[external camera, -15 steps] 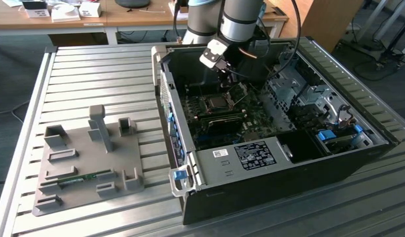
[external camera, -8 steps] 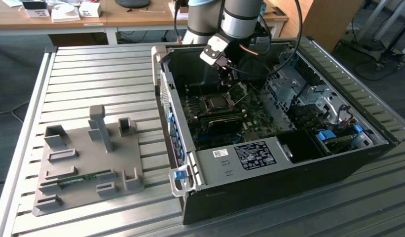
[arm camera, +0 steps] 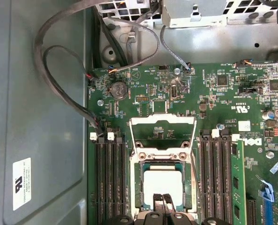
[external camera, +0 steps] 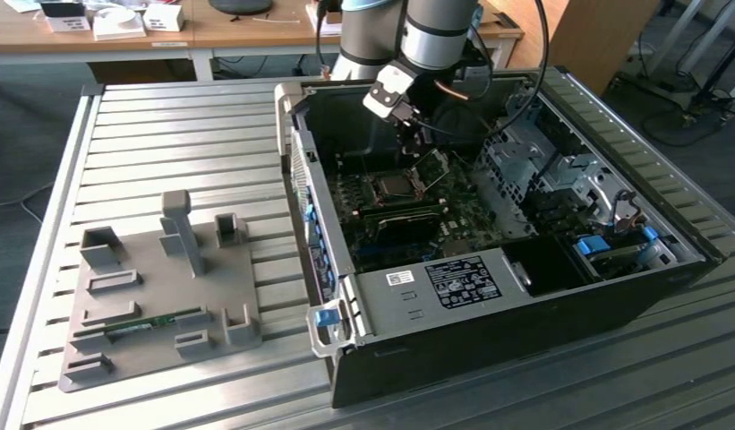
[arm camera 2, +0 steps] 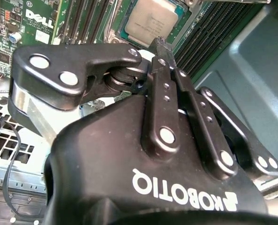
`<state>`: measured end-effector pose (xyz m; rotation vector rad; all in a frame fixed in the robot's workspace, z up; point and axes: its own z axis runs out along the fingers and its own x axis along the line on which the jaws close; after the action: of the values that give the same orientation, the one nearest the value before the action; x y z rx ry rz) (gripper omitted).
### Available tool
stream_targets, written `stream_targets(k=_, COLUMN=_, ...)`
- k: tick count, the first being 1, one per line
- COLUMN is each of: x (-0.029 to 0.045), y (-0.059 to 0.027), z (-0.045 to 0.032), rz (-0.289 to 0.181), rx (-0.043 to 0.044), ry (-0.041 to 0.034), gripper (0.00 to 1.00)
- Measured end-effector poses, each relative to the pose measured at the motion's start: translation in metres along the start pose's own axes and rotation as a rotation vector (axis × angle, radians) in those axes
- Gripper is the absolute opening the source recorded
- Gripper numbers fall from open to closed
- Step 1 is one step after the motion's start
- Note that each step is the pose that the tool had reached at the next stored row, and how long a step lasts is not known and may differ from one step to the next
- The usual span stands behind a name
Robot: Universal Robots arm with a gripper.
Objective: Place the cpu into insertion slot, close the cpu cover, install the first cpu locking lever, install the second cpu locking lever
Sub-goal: 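Close the cpu cover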
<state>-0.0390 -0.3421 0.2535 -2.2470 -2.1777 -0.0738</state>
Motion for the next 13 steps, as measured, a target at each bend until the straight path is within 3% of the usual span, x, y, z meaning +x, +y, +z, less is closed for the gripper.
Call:
stream_targets(k=2, x=0.0001, y=0.0001, z=0.0001, rz=0.0, rx=-0.0062, ry=0.0013, gripper=0.11)
stream_targets(k=13, x=0.0002, y=0.0007, z=-0.0029, rz=0.0, rx=-0.0063, ry=0.0012, gripper=0.11)
